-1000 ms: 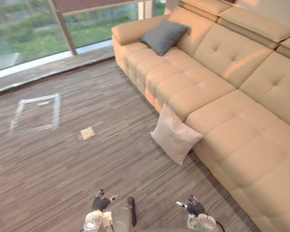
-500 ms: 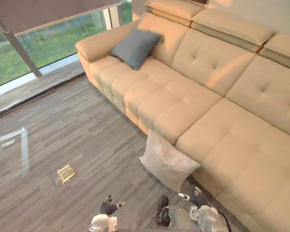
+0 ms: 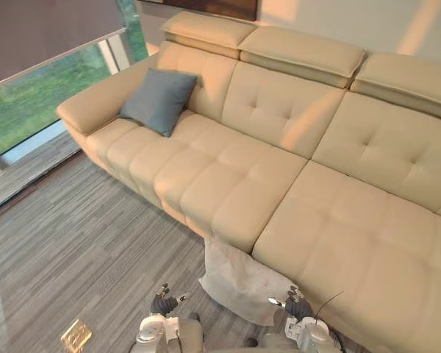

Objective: Pick up cushions and gather them together orderly.

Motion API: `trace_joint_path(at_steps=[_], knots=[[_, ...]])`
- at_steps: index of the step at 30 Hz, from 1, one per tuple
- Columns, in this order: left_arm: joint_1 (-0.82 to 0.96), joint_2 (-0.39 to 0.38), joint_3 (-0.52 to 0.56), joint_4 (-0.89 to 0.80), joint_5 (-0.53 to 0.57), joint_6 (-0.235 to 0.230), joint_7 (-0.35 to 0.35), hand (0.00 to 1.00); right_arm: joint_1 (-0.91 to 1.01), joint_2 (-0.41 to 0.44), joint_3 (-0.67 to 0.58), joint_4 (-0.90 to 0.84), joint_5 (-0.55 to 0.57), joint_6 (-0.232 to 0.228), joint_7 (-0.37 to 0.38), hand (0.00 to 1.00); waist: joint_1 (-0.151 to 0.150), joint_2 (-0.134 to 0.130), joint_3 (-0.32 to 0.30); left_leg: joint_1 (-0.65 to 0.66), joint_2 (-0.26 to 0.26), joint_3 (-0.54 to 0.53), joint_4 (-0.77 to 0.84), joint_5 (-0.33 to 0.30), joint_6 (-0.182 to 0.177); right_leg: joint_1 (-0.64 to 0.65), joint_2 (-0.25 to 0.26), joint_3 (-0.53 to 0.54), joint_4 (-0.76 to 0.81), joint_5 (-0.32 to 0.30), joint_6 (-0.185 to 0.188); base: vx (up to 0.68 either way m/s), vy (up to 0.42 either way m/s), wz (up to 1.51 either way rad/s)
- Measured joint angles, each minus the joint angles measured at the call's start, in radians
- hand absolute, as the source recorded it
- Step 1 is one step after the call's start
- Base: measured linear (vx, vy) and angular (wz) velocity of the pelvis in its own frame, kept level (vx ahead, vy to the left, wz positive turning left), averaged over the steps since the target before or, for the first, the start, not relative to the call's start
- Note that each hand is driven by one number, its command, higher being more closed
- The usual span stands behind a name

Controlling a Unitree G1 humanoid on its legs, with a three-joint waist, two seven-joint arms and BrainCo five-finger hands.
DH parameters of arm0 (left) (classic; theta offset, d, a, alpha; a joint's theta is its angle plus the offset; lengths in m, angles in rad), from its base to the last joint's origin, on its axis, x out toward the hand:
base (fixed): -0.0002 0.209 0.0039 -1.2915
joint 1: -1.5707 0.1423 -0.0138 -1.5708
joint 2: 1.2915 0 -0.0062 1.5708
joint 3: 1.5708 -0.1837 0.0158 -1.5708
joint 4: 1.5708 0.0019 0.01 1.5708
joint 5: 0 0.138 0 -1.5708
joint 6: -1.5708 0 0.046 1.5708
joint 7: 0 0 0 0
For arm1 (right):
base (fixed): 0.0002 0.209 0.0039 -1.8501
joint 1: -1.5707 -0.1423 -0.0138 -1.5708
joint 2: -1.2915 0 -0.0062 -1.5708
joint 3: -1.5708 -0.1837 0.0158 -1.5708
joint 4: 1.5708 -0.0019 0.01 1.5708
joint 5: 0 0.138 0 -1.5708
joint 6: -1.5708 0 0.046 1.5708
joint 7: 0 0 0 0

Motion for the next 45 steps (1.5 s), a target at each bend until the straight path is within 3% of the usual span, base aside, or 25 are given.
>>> trace_joint_path(at_steps=[2, 7, 14, 16, 17, 18, 21, 24, 31, 36, 40, 45], knots=[[-0.002, 0.004, 0.0, 0.01, 0.001, 0.001, -0.001, 0.0, 0.004, 0.008, 0.011, 0.003, -0.003, 0.008, 0.008, 0.0, 0.0, -0.018, -0.013, 0.032, -0.018, 0.048, -0.014, -0.013, 0.021, 0.003, -0.023, 0.032, -0.003, 0.009, 0.015, 0.13, 0.245, -0.71], [-0.002, 0.004, 0.0, 0.029, 0.003, 0.0, -0.002, 0.0, 0.008, 0.008, 0.0, 0.005, -0.005, 0.007, 0.007, 0.0, -0.004, -0.021, -0.018, 0.1, -0.038, 0.131, -0.049, -0.023, 0.043, 0.007, -0.048, 0.081, -0.004, 0.022, 0.034, 0.01, 0.136, -0.5], [0.002, 0.003, 0.002, 0.036, -0.002, 0.0, 0.005, 0.0, 0.005, 0.007, -0.031, 0.018, -0.003, -0.009, -0.016, 0.0, -0.012, -0.007, -0.024, 0.111, -0.013, 0.194, -0.046, -0.033, 0.038, -0.025, -0.041, 0.088, 0.011, 0.027, 0.033, -0.08, -0.017, -0.32], [0.002, 0.002, 0.003, 0.027, -0.006, 0.0, 0.014, 0.0, 0.001, -0.001, -0.033, 0.016, -0.003, -0.012, -0.022, 0.0, -0.014, 0.001, -0.019, 0.068, 0.004, 0.193, 0.015, -0.065, 0.035, -0.055, -0.031, 0.08, 0.035, 0.024, 0.034, -0.13, -0.05, -0.06], [-0.005, -0.001, 0.01, 0.005, -0.016, 0.0, 0.025, 0.0, -0.005, -0.021, -0.037, 0.011, 0.004, -0.012, -0.032, 0.0, -0.013, 0.013, -0.003, -0.041, 0.041, 0.19, 0.164, -0.124, 0.029, -0.127, -0.019, 0.047, 0.095, -0.013, 0.029, -0.16, -0.048, -0.07], [-0.015, -0.002, 0.009, -0.004, -0.023, 0.0, 0.028, 0.0, -0.019, -0.03, -0.037, 0.004, 0.005, -0.012, -0.036, 0.0, -0.013, 0.026, 0.014, -0.089, 0.059, 0.185, 0.23, -0.144, 0.024, -0.164, -0.012, 0.033, 0.141, -0.026, 0.031, -0.22, -0.035, -0.02], [-0.083, 0.017, 0.007, -0.03, -0.063, 0.0, 0.059, 0.0, -0.077, -0.063, -0.039, -0.014, 0.04, -0.014, -0.069, 0.0, -0.015, 0.023, 0.116, -0.288, 0.092, 0.163, 0.468, -0.217, 0.027, -0.368, 0.0, 0.029, 0.39, -0.123, 0.03, -0.22, -0.026, 0.03], [-0.129, 0.045, 0.009, -0.073, -0.109, -0.002, 0.101, 0.0, -0.13, -0.064, -0.042, -0.086, 0.077, -0.014, -0.103, 0.0, -0.012, 0.013, 0.184, -0.463, 0.122, 0.16, 0.607, -0.251, 0.028, -0.551, 0.013, 0.034, 0.533, -0.15, 0.027, -0.2, -0.036, -0.21], [-0.371, 0.078, 0.13, -0.163, -0.167, -0.017, 0.154, 0.0, -0.36, -0.107, -0.086, -0.19, 0.154, -0.038, -0.155, 0.0, -0.013, -0.004, 0.301, -0.774, 0.153, 0.152, 0.807, -0.267, 0.061, -0.864, 0.01, 0.03, 0.737, -0.151, 0.016, -0.11, 0.009, -0.12], [-0.571, 0.165, 0.248, -0.186, -0.189, -0.034, 0.197, 0.0, -0.555, -0.155, -0.145, -0.203, 0.2, -0.058, -0.189, 0.0, -0.021, -0.006, 0.363, -0.97, 0.161, 0.139, 0.891, -0.265, 0.07, -1.06, 0.009, 0.028, 0.827, -0.152, 0.016, -0.1, -0.003, -0.04], [-0.701, 0.225, 0.237, -0.189, -0.192, -0.036, 0.218, 0.0, -0.705, -0.183, -0.153, -0.202, 0.218, -0.063, -0.211, 0.0, -0.03, -0.005, 0.386, -1.105, 0.163, 0.138, 0.955, -0.262, 0.075, -1.205, 0.001, 0.029, 0.903, -0.152, 0.016, -0.07, -0.022, -0.03], [-0.799, 0.227, 0.078, -0.187, -0.208, -0.04, 0.216, 0.0, -0.838, -0.174, -0.086, -0.196, 0.231, -0.07, -0.214, 0.0, -0.043, -0.005, 0.394, -1.17, 0.163, 0.137, 0.983, -0.259, 0.079, -1.277, -0.005, 0.029, 0.944, -0.152, 0.016, -0.09, -0.045, 0.0]])
